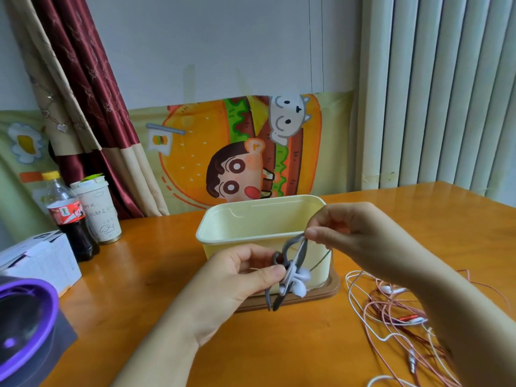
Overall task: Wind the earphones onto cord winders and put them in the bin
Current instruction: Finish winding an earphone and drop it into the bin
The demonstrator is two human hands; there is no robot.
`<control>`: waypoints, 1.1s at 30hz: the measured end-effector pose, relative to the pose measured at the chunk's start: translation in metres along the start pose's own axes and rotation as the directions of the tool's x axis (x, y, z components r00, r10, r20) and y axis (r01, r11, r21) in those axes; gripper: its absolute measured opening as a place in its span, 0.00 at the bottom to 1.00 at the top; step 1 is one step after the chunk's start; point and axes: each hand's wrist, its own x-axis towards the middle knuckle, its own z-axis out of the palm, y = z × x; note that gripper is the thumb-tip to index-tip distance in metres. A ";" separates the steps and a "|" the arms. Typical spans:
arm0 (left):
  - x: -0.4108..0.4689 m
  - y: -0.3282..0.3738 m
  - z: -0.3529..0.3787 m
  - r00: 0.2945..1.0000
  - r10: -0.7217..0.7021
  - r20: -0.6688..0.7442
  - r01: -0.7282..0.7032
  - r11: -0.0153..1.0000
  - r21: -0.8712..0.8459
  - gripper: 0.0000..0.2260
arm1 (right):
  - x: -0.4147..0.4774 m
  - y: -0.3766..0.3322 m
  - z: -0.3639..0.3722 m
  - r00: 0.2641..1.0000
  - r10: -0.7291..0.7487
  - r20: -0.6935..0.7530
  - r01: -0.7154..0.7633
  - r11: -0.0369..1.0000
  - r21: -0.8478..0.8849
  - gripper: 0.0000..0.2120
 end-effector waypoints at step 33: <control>0.011 -0.015 0.017 0.923 -0.076 -0.378 -0.122 0.873 -0.473 0.10 | -0.007 -0.032 0.030 0.977 0.072 0.202 -0.033 0.982 -0.187 0.13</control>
